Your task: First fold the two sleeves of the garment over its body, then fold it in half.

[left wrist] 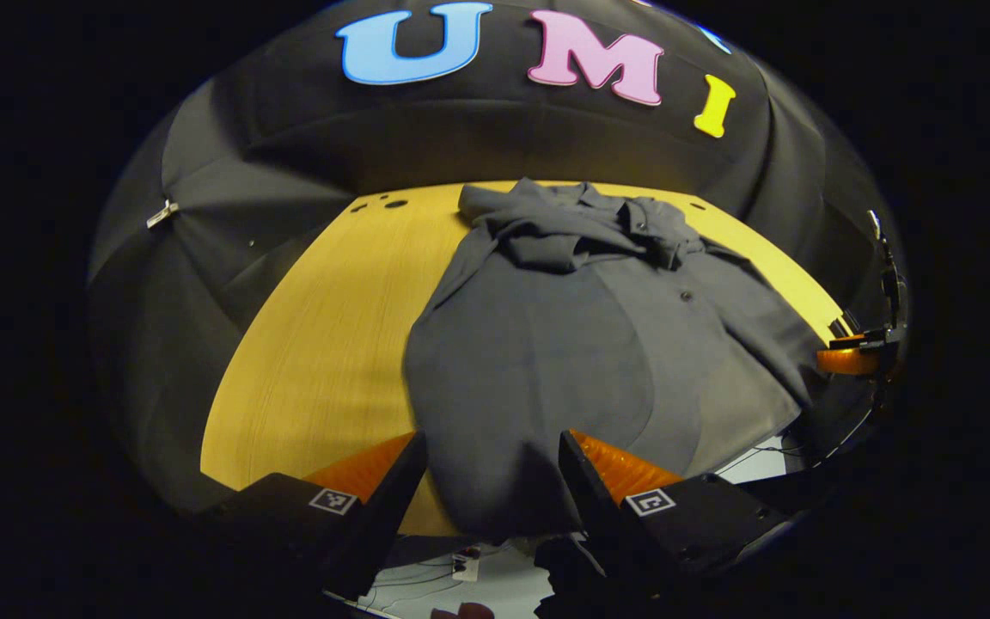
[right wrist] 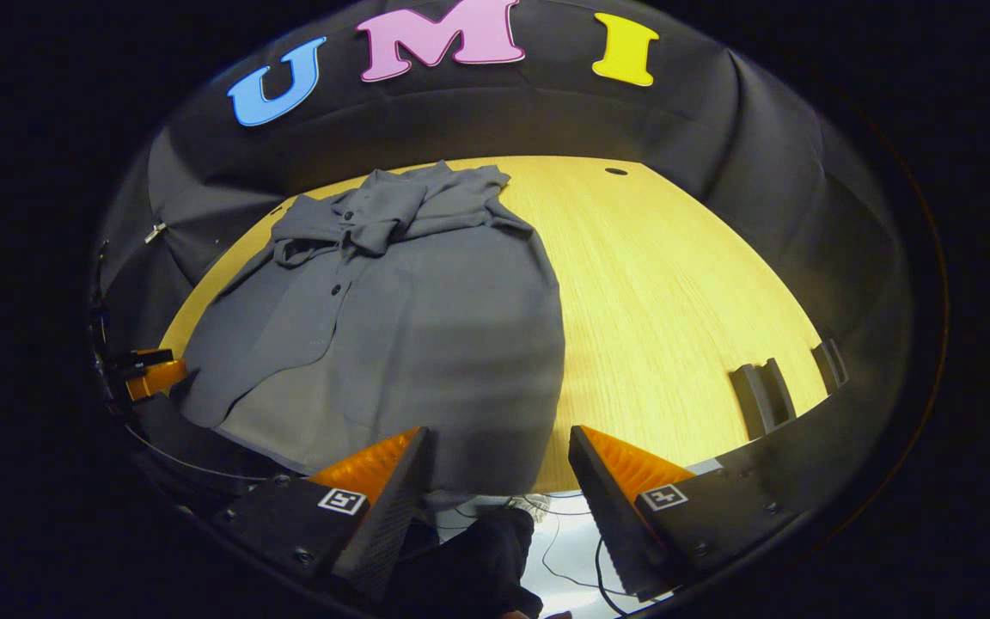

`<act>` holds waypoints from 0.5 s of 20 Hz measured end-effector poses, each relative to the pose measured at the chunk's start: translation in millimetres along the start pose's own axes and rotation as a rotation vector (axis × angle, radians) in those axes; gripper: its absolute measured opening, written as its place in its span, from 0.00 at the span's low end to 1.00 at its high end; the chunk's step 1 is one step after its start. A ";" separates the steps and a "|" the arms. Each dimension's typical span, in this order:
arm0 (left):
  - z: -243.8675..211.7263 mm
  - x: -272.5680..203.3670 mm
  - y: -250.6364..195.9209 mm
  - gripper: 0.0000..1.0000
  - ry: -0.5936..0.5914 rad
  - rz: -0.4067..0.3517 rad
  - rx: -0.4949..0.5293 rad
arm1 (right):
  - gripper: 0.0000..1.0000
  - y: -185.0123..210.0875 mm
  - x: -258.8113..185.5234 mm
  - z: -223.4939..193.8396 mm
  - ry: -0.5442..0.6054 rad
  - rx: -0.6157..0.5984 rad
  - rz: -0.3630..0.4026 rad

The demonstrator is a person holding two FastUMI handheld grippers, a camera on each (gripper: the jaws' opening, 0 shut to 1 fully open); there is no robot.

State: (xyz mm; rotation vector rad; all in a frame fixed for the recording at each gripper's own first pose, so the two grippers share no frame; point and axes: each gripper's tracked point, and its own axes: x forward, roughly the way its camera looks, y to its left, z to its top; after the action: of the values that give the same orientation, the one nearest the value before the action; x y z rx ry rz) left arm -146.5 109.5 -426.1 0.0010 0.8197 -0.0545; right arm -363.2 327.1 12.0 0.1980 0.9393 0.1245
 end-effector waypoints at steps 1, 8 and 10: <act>-10.1 2.5 0.2 0.98 0.028 0.000 -0.009 | 0.99 2.8 3.4 -1.5 0.006 -0.006 0.003; -7.9 11.7 -2.9 0.99 0.040 0.000 -0.015 | 1.00 12.6 15.9 -5.8 0.043 -0.051 -0.012; -7.0 15.1 -17.0 0.89 0.044 -0.045 0.024 | 1.00 16.5 19.5 -5.5 0.047 -0.057 0.005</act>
State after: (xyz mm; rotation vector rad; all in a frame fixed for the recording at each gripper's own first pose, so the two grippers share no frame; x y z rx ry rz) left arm -142.2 92.0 -441.6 0.0064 0.8630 -0.1069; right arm -356.6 347.6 -2.8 0.1455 0.9808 0.1604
